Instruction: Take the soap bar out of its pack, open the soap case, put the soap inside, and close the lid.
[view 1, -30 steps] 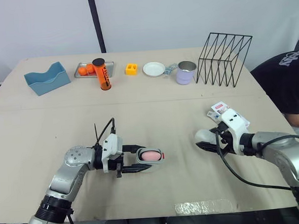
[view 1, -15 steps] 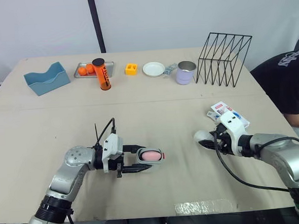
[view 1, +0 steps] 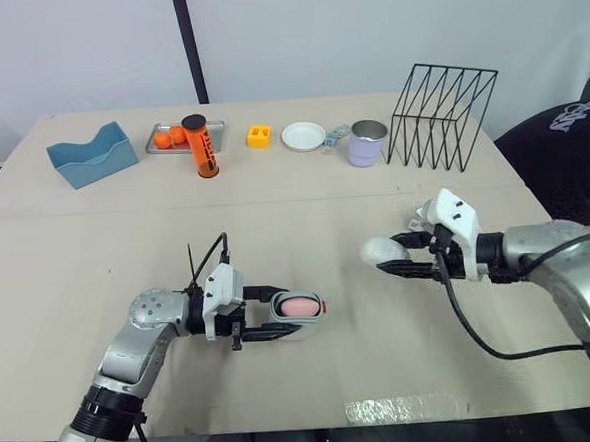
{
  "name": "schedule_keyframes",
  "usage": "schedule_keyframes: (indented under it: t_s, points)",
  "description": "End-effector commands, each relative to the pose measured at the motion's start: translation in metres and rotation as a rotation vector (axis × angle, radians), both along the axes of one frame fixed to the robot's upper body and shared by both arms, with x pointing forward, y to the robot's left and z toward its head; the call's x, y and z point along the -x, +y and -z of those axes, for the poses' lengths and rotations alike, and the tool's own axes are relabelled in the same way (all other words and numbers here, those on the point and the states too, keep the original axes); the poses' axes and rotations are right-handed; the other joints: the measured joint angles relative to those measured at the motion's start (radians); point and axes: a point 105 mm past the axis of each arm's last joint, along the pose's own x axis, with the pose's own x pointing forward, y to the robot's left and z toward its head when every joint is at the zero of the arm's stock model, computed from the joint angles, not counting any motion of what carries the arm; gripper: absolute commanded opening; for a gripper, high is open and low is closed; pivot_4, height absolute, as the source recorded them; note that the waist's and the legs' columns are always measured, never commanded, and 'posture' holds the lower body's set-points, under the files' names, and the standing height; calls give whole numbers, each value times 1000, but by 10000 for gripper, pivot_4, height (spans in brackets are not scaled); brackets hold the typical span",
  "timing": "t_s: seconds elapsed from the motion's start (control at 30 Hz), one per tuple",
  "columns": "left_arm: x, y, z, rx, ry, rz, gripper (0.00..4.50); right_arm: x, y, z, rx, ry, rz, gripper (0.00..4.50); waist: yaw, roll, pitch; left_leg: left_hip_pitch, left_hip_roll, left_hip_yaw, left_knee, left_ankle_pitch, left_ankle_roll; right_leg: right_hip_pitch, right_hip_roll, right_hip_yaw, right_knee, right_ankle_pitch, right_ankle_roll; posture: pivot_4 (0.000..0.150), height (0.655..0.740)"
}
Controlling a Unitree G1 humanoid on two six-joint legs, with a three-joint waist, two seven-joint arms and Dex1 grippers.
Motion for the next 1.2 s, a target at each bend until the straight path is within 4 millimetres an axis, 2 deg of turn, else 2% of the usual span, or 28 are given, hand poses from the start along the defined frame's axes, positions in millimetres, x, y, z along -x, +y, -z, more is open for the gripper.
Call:
schedule_keyframes:
  t_s: [0.03,0.13,0.3,0.63,0.9,1.2]
  points:
    - [0,-2,-4,27,-33,1,19452,10,21,-23,-12,-32,-148,19249,-1,0,0,0,0,0,0,0,0,0,0,0,0,0,0,1500,7400]
    - [0,-3,-3,32,-37,-2,19452,16,38,-34,-38,-38,-244,19249,0,0,0,0,0,0,0,0,0,0,0,0,0,0,0,1500,7400]
    - [0,-3,0,35,-38,-9,19452,28,60,-38,-37,-31,-385,19249,0,0,0,-1,0,0,0,0,0,0,0,-1,0,0,-1,1500,7400]
    - [0,-7,-2,50,-44,-16,19452,43,101,-26,-31,6,-512,19249,1,0,0,-1,0,-1,0,0,0,-1,-1,-1,0,1,-1,1500,7400]
    - [0,-8,-1,49,-40,-16,19452,46,113,-18,8,11,-548,19249,1,0,0,-2,0,-1,0,0,0,-1,-1,-2,0,1,-2,1500,7400]
    - [1,-9,-1,49,-39,-12,19452,41,113,-14,60,31,-504,19249,1,0,0,-2,0,-2,0,0,0,-1,-1,-2,0,1,-2,1500,7400]
